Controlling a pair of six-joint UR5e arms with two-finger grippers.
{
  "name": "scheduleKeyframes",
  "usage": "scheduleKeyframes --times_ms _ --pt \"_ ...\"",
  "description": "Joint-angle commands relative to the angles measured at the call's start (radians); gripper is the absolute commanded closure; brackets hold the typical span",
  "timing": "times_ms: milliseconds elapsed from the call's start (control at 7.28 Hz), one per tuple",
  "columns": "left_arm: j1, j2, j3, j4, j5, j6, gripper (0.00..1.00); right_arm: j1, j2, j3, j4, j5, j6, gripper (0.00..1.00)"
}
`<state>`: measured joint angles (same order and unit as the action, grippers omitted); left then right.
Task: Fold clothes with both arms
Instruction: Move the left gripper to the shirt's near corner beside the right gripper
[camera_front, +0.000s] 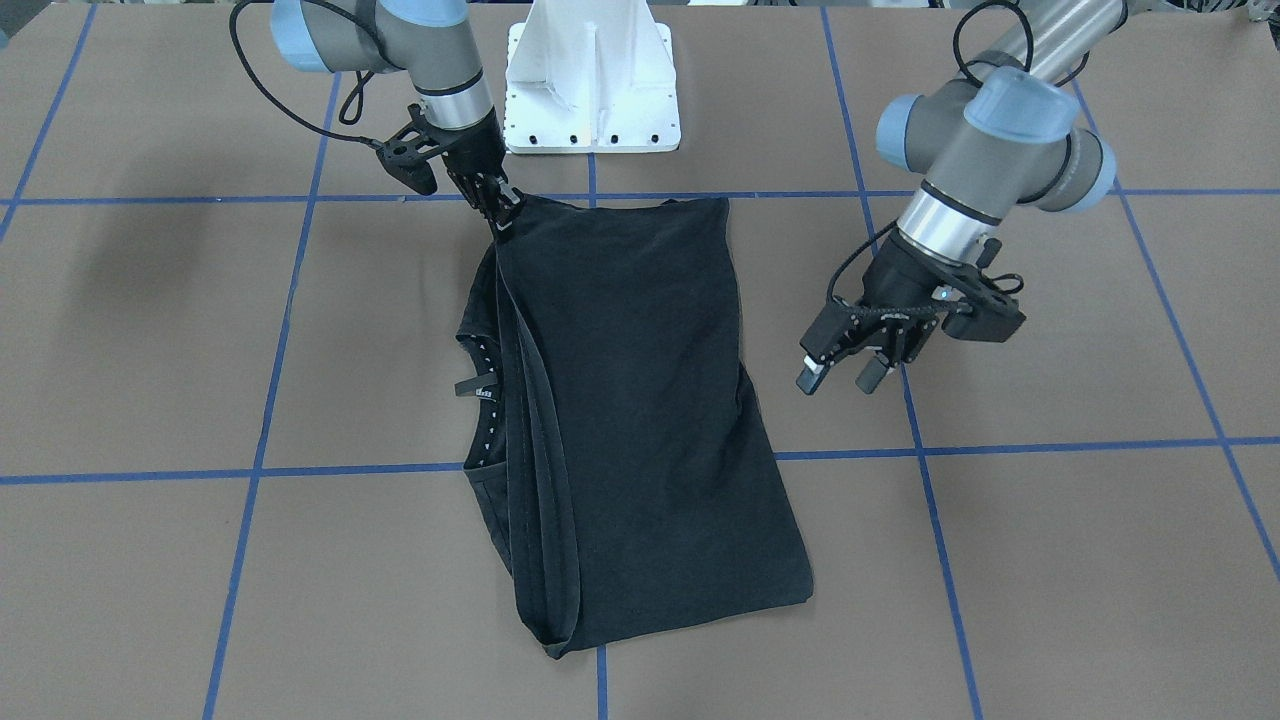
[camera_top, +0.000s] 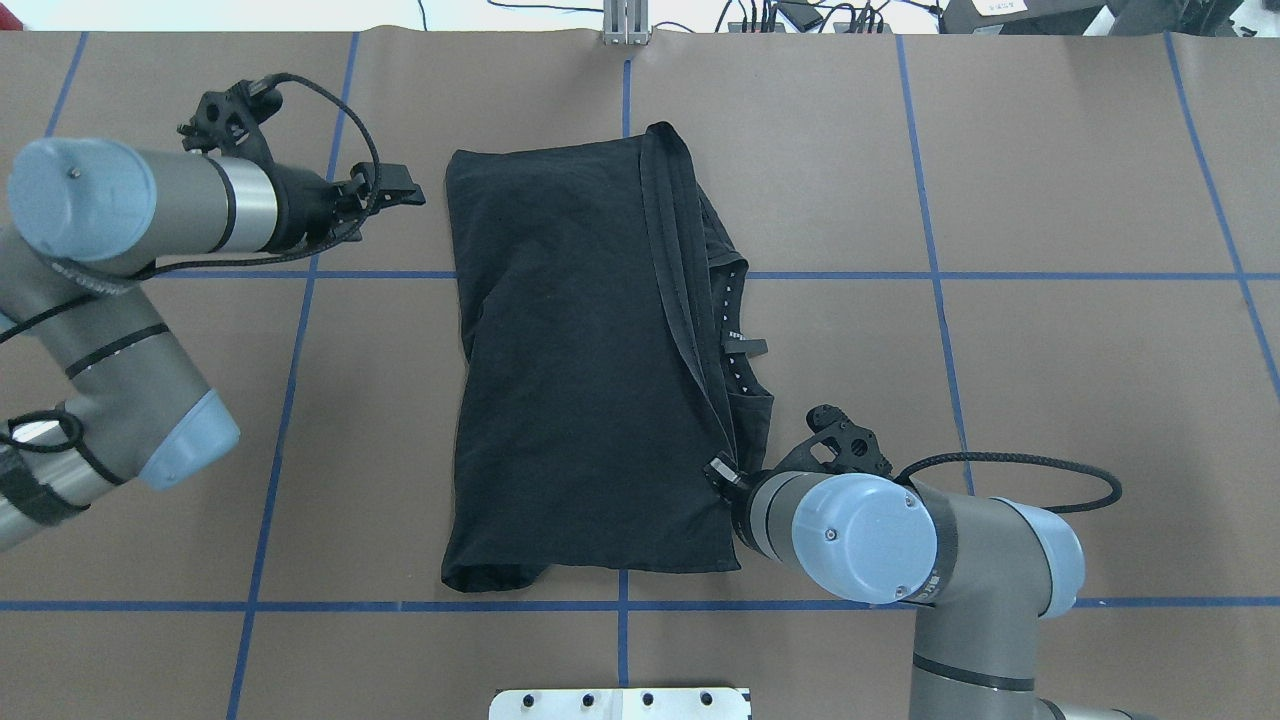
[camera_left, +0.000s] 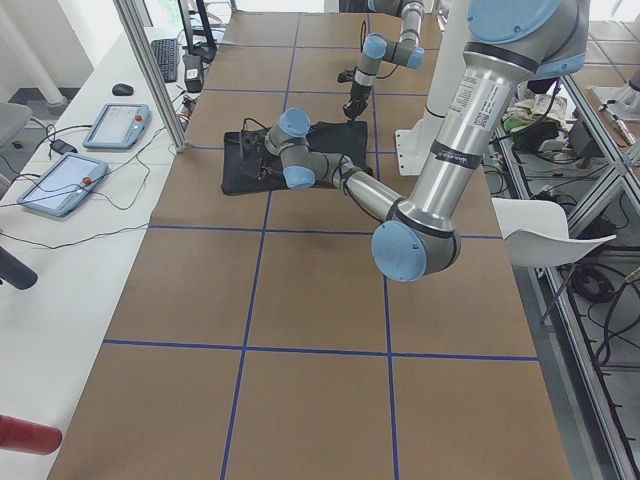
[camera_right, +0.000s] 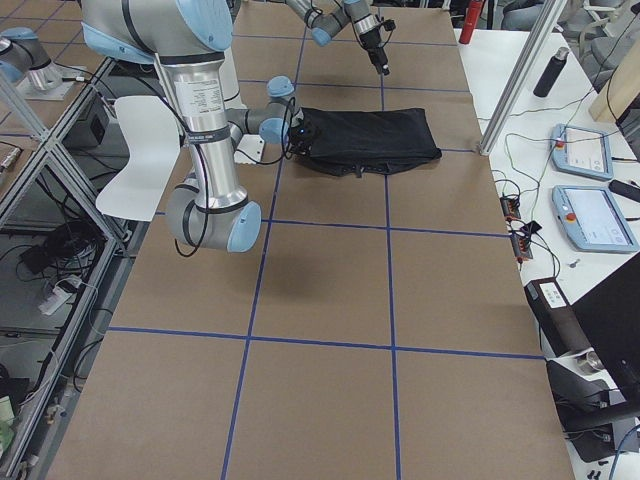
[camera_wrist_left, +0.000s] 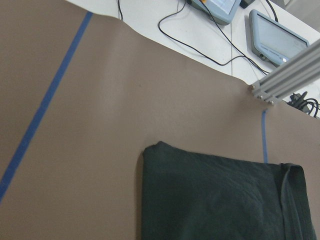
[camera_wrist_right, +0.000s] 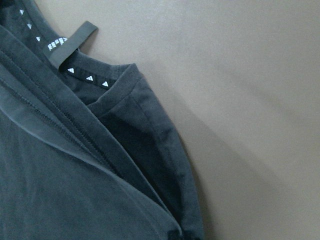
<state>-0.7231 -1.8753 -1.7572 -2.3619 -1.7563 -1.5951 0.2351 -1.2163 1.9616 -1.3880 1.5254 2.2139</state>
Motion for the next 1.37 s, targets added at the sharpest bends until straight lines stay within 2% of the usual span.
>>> scheduleKeyframes --times_ms 0,137,412,549,687,961,1099,1236 --pt "0.225 0.152 -0.201 0.003 0.204 -0.228 0.01 -0.010 -0.011 0.025 -0.023 0.002 0.001 1.00" --pt "0.338 0.169 -0.234 0.004 0.286 -0.312 0.01 -0.011 -0.011 0.033 -0.031 0.002 0.001 1.00" --pt "0.468 0.255 -0.245 0.004 0.361 -0.338 0.03 -0.011 -0.015 0.037 -0.032 0.002 0.001 1.00" --pt "0.535 0.252 -0.239 0.006 0.404 -0.342 0.06 -0.013 -0.017 0.037 -0.032 0.004 0.000 1.00" --pt "0.582 0.257 -0.231 0.007 0.406 -0.342 0.10 -0.014 -0.014 0.039 -0.032 0.004 0.000 1.00" --pt "0.594 0.211 -0.180 0.007 0.397 -0.344 0.13 -0.014 -0.017 0.039 -0.032 0.004 -0.002 1.00" --pt "0.593 0.211 -0.195 0.012 0.335 -0.347 0.13 -0.014 -0.015 0.039 -0.032 0.004 -0.002 1.00" --pt "0.594 0.212 -0.205 0.041 0.328 -0.348 0.13 -0.014 -0.012 0.039 -0.032 0.006 -0.002 1.00"
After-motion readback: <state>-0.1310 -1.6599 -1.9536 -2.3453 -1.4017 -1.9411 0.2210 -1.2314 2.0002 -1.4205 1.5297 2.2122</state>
